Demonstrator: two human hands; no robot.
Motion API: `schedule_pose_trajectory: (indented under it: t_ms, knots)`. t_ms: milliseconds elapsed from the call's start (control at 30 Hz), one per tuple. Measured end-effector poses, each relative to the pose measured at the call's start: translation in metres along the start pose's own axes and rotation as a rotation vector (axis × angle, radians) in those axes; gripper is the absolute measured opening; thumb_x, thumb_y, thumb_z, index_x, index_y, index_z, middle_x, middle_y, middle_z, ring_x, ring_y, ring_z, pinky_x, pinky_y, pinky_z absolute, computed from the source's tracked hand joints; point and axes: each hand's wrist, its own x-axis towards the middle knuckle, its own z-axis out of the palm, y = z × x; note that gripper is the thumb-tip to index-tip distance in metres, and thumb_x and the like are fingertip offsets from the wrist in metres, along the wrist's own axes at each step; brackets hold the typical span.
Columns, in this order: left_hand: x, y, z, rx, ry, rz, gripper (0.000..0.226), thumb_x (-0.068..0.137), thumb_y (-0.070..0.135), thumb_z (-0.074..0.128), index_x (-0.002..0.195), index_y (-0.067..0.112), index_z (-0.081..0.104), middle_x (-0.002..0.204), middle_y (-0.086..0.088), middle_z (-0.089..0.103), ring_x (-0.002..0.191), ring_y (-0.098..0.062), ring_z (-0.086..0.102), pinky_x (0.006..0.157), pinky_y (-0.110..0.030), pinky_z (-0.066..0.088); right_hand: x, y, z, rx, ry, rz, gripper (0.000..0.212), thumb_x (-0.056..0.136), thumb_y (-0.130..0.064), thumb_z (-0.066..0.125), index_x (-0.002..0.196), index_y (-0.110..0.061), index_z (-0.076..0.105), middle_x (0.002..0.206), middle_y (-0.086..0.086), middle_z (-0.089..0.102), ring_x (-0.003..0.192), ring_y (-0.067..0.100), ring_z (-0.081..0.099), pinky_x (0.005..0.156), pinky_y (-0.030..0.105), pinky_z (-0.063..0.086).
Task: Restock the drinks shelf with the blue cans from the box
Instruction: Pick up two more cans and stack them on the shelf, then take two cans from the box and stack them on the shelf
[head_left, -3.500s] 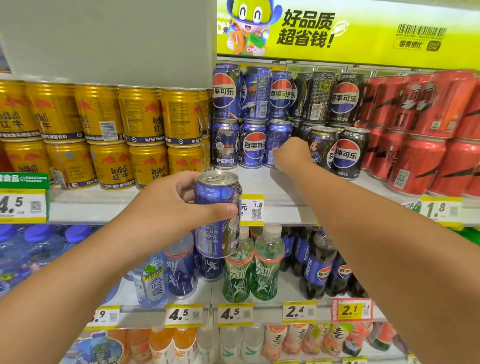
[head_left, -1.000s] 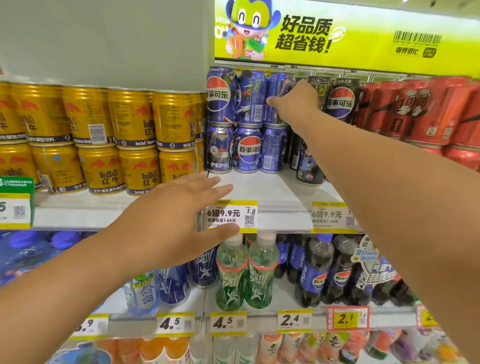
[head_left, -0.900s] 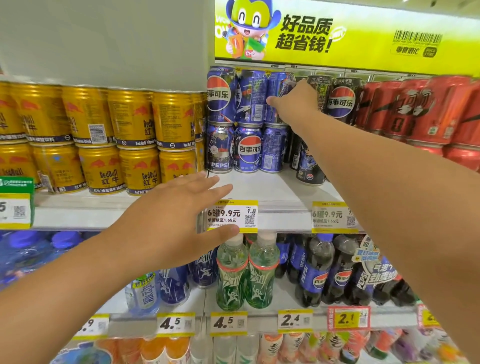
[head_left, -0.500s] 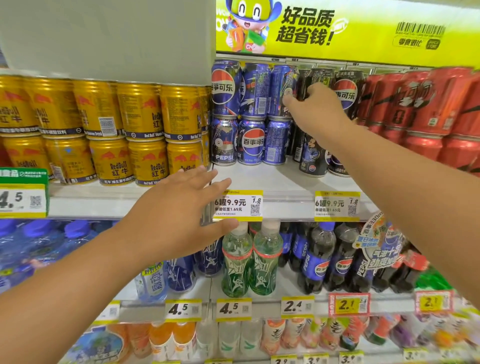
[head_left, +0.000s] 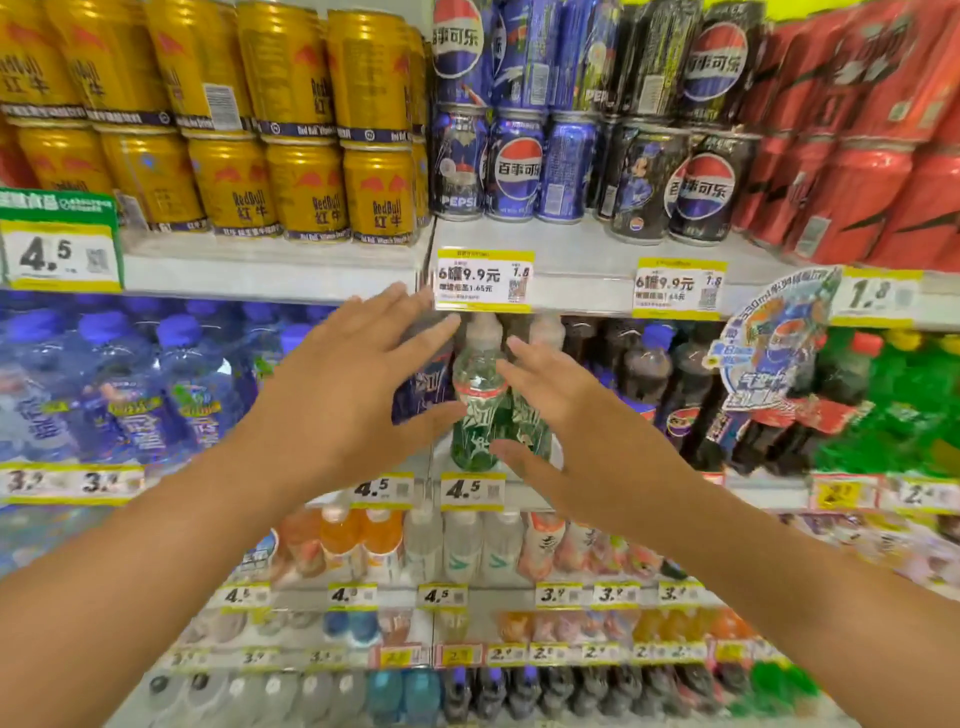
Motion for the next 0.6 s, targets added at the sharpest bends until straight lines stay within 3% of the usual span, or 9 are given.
schedule_pose_trajectory:
  t_ms: [133,267,367,467,533,600]
  knots:
    - [-0.036,0.025,0.032,-0.011,-0.015,-0.041,0.078,0.091,0.070,0.036,0.152,0.022,0.047,0.160,-0.011,0.039,0.149,-0.030,0.034,0.122,-0.049,0.028,-0.021,0.018,0.029,-0.046,-0.036,-0.073,0.072,0.095,-0.056,0.050,0.155,-0.020,0.031,0.164,0.002,0.024,0.153,0.021,0.016,0.123,0.038,0.022]
    - [-0.085,0.047,0.076,-0.050,-0.038,-0.058,0.071,0.093,0.062,0.046,0.149,0.019,0.051,0.161,-0.010,0.038,0.149,-0.031,0.034,0.120,-0.049,0.029,-0.047,0.037,0.073,-0.058,-0.039,-0.120,0.071,0.094,-0.058,0.043,0.146,-0.010,0.048,0.158,0.007,0.037,0.150,0.032,0.023,0.121,0.045,0.021]
    - [-0.126,0.063,0.106,-0.079,-0.044,-0.095,0.069,0.092,0.057,0.054,0.147,0.016,0.053,0.161,-0.011,0.038,0.149,-0.033,0.035,0.118,-0.053,0.031,-0.073,0.042,0.116,-0.041,-0.069,-0.142,0.073,0.095,-0.059,0.039,0.150,-0.013,0.042,0.162,0.004,0.028,0.153,0.027,0.014,0.123,0.044,0.017]
    - [-0.169,0.075,0.139,-0.115,-0.105,-0.142,0.071,0.092,0.060,0.052,0.149,0.017,0.051,0.162,-0.010,0.037,0.150,-0.033,0.033,0.117,-0.055,0.032,-0.098,0.034,0.158,0.039,-0.120,-0.148,0.072,0.096,-0.060,0.038,0.153,-0.016,0.036,0.165,0.002,0.020,0.154,0.024,0.007,0.121,0.052,0.022]
    - [-0.196,0.078,0.163,-0.115,-0.136,-0.182,0.072,0.091,0.062,0.049,0.150,0.022,0.049,0.163,-0.006,0.034,0.151,-0.029,0.031,0.119,-0.051,0.030,-0.111,0.024,0.191,0.086,-0.144,-0.175,0.071,0.097,-0.058,0.038,0.151,-0.012,0.040,0.164,0.005,0.024,0.154,0.025,0.010,0.120,0.050,0.027]
    - [-0.224,0.078,0.192,-0.137,-0.167,-0.245,0.072,0.092,0.065,0.046,0.153,0.027,0.044,0.165,-0.001,0.031,0.153,-0.023,0.026,0.122,-0.045,0.025,-0.125,0.012,0.229,0.102,-0.173,-0.195,0.070,0.098,-0.057,0.037,0.153,-0.013,0.038,0.165,0.003,0.022,0.154,0.022,0.006,0.123,0.041,0.020]
